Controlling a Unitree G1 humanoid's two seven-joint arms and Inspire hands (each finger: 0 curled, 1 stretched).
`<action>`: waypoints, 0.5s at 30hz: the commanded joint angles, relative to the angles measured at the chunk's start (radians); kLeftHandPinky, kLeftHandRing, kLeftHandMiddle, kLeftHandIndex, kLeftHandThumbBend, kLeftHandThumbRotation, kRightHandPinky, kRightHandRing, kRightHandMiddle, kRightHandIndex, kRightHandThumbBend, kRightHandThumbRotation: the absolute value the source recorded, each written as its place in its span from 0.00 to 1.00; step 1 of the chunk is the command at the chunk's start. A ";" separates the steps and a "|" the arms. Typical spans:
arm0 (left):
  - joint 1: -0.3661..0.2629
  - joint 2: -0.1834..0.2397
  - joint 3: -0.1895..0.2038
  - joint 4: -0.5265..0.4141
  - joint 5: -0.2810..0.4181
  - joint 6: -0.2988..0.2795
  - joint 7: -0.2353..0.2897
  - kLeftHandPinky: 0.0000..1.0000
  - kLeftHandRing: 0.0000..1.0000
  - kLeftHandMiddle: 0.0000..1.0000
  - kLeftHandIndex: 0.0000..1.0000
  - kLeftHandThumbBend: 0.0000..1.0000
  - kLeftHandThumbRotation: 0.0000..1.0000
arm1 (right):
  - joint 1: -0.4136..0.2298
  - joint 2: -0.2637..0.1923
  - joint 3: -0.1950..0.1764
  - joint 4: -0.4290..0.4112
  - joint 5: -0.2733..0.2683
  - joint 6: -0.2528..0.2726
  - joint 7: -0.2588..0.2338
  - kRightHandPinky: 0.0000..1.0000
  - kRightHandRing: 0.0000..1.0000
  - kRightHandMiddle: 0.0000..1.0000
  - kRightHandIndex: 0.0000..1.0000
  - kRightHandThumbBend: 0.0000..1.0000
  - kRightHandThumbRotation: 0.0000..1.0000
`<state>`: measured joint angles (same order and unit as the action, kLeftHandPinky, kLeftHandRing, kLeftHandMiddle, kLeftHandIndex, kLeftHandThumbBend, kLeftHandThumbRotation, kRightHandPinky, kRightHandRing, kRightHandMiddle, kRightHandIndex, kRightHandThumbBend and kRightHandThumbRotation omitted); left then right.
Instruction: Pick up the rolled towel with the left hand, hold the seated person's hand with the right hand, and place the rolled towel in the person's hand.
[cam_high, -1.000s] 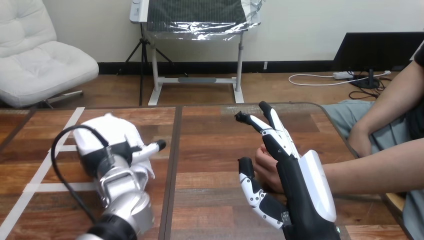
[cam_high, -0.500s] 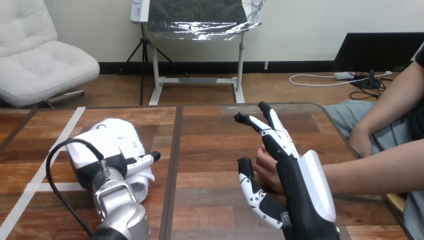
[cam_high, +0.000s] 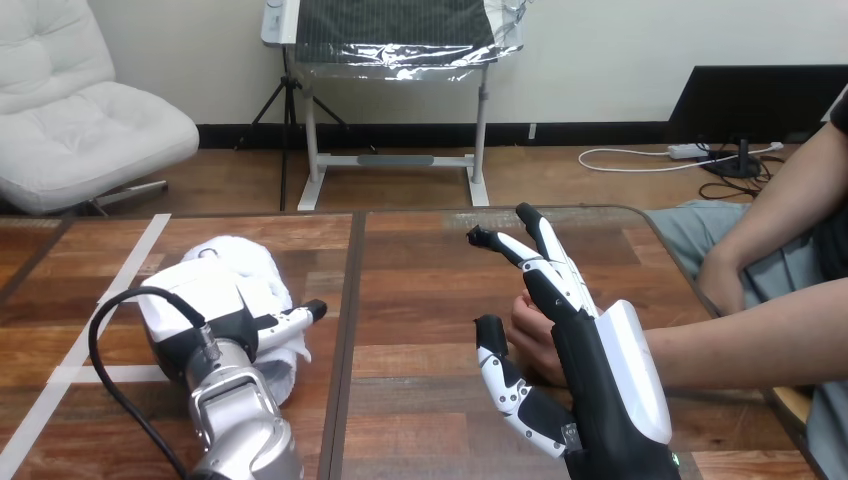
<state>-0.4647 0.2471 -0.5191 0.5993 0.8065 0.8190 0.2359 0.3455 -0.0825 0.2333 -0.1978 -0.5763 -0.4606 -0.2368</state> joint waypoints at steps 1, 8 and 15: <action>-0.003 0.023 -0.007 -0.089 0.044 0.018 -0.008 0.85 0.89 0.94 0.97 0.89 1.00 | -0.057 0.004 -0.007 -0.064 0.006 -0.001 0.002 1.00 1.00 0.99 0.84 0.12 0.00; 0.036 0.017 0.016 -0.172 0.055 0.020 0.012 0.86 0.90 0.95 0.97 0.90 1.00 | -0.060 0.004 -0.008 -0.060 0.005 -0.004 -0.001 1.00 1.00 0.99 0.84 0.12 0.00; 0.091 0.008 0.041 -0.272 0.074 0.021 0.066 0.87 0.93 0.97 0.99 0.88 0.99 | -0.060 0.004 -0.010 -0.060 0.004 -0.002 -0.001 1.00 1.00 0.99 0.83 0.12 0.00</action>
<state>-0.3782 0.2471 -0.5027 0.4301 0.8412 0.8376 0.2553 0.3448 -0.0827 0.2323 -0.1978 -0.5762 -0.4605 -0.2359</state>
